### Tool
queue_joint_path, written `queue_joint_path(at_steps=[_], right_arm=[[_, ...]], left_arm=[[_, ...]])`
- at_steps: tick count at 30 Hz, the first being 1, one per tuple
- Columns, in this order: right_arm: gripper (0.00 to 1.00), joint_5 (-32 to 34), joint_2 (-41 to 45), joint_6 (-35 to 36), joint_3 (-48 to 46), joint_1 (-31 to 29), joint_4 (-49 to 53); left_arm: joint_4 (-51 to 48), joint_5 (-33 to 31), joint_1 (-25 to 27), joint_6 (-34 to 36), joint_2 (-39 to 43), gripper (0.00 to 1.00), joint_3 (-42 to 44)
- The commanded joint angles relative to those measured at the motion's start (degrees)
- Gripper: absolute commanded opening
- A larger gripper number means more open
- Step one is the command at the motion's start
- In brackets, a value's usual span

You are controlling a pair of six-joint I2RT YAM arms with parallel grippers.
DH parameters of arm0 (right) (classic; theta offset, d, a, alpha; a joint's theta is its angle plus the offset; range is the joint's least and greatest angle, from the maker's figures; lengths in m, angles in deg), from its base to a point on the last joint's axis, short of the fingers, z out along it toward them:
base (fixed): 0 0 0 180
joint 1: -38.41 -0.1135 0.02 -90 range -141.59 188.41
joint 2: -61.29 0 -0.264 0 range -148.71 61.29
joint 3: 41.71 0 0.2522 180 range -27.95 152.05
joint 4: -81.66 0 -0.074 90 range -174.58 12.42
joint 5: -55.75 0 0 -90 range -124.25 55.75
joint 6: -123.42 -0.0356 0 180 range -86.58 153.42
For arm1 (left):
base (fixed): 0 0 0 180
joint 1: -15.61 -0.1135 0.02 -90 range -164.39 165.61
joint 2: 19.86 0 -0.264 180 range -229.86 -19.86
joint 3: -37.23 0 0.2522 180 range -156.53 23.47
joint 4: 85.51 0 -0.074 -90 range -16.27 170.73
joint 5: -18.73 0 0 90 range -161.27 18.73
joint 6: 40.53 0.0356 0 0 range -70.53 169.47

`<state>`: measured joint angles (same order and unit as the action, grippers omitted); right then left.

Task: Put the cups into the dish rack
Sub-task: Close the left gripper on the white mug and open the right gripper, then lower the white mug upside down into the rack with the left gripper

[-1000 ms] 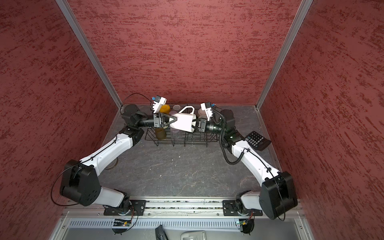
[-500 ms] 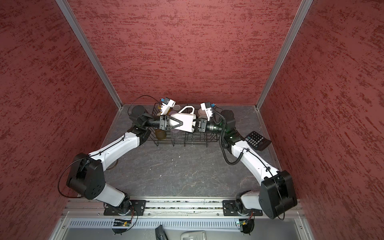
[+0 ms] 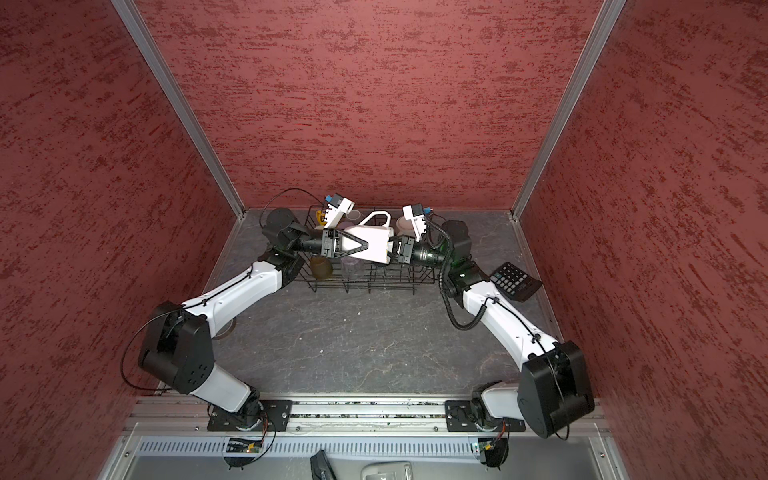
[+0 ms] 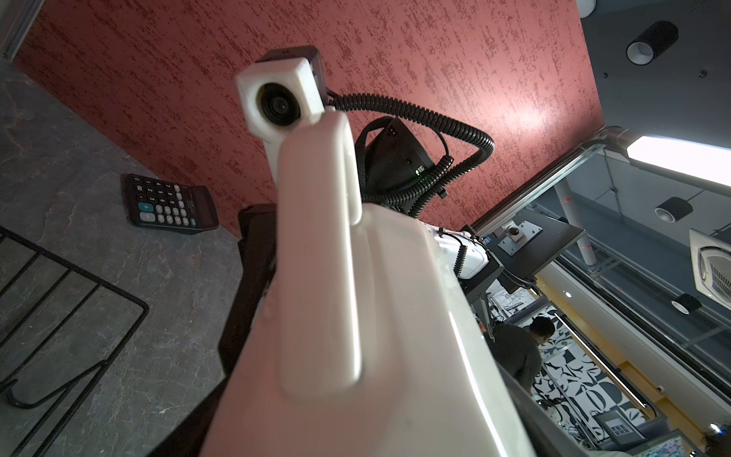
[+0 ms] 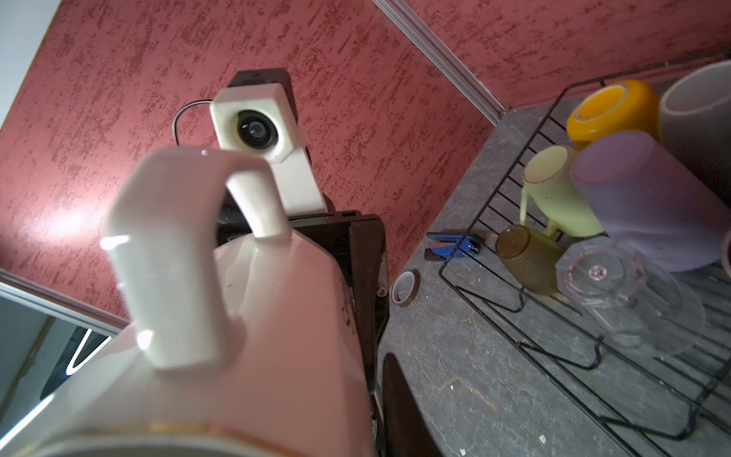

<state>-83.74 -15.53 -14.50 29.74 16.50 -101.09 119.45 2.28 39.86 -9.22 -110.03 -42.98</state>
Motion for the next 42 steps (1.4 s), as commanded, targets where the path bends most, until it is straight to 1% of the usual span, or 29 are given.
queue_joint_path(at_steps=[1, 4, 7, 9, 11, 14, 16, 18, 22, 25, 30, 35, 39, 42], right_arm=[[0.33, 7.28, 1.26, 2.06, 1.25, 0.91, 5.1], [0.45, 12.17, 3.0, 2.24, 0.61, 2.18, 7.53], [0.55, 17.68, 5.51, 3.09, 0.05, 4.04, 11.9], [0.63, 21.52, 7.5, 3.59, -0.72, 5.87, 14.79], [0.74, 25.57, 9.94, 4.61, -1.41, 7.85, 18.33], [0.9, 29.44, 13.5, 5.92, -2.56, 10.51, 21.77], [0.98, 31.32, 15.54, 6.49, -3.19, 11.69, 23.58], [0.99, 32.11, 17.03, 6.87, -3.84, 12.56, 24.54], [0.99, 33.48, 19.36, 8.06, -4.25, 13.28, 26.8], [0.99, 34.23, 20.66, 8.96, -4.13, 13.62, 28.5], [0.99, 35.23, 23.95, 9.19, -2.75, 14.51, 30.45], [0.99, 37.06, 26.49, 10.88, 0.33, 14.75, 32.74], [0.99, 36.96, 27.09, 11.41, 0.92, 14.86, 33.46], [0.99, 36.87, 27.5, 11.36, 0.37, 14.8, 33.51]], left_arm=[[0.35, 0.44, 0.47, 1.17, 0.62, 0.0, -3.32], [-4.06, -1.05, -0.06, 3.69, 0.69, 0.0, -4.07], [-16.88, -3.47, -0.17, 10.19, 0.49, 0.0, -6.79], [-25.82, -5.86, 0.0, 16.25, 0.27, 0.0, -9.53], [-38.24, -9.74, 0.22, 23.5, -0.49, 0.0, -13.49], [-51.26, -15.29, 0.86, 33.67, -2.5, 0.0, -19.15], [-58.93, -19.04, 1.38, 39.24, -5.03, 0.0, -23.51], [-66.54, -22.06, 2.01, 44.06, -8.41, 0.0, -29.23], [-81.32, -32.16, 5.07, 53.17, -16.43, 0.0, -41.58], [-88.11, -38.13, 6.76, 56.18, -21.8, 0.0, -49.2], [-95.96, -43.95, 8.79, 58.86, -29.65, 0.0, -59.47], [-103.63, -52.03, 11.84, 61.71, -37.17, 0.0, -70.48], [-105.05, -57.72, 12.95, 62.04, -40.41, 0.0, -74.55], [-104.32, -60.73, 13.63, 62.26, -40.98, 0.0, -74.78]])
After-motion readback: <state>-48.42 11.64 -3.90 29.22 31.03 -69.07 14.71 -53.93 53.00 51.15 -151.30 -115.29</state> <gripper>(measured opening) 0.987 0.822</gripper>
